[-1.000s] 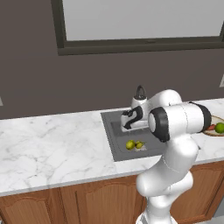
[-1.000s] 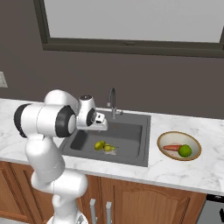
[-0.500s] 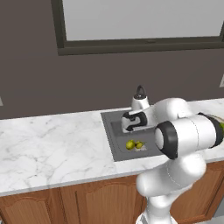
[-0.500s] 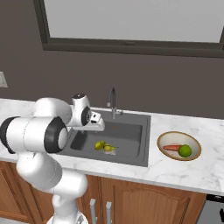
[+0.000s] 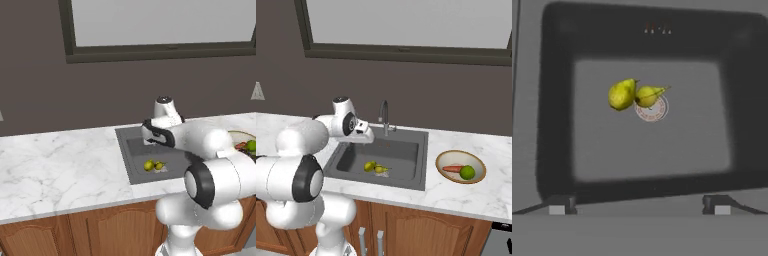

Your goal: There is a mixed pile of frozen fruits and vegetables on the counter. Locate all the frozen vegetables and place the items in a bowl on the counter. Take all the frozen fruits and defrost them in a running sink.

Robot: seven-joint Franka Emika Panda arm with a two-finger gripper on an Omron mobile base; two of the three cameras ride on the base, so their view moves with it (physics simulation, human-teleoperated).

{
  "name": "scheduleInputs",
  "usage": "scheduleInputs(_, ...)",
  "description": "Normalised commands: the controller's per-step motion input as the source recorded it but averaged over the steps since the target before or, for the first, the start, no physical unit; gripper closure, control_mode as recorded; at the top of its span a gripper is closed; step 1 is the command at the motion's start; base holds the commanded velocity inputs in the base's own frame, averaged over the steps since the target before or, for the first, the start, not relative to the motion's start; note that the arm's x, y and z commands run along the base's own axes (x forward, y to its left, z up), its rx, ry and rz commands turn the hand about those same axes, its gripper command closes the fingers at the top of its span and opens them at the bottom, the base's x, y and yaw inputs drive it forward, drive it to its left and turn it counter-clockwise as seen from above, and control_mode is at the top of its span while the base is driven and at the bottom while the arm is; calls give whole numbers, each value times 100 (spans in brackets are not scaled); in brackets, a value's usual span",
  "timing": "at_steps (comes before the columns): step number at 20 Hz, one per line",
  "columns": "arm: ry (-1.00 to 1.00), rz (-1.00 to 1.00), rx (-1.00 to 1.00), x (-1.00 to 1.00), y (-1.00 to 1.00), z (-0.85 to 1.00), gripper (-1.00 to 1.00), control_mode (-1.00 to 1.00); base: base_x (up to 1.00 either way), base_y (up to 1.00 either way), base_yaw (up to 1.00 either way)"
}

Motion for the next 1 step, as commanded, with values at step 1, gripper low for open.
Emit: scheduleInputs(1,5,-3,-5,0,1,19,-100,-100,0,0,0)
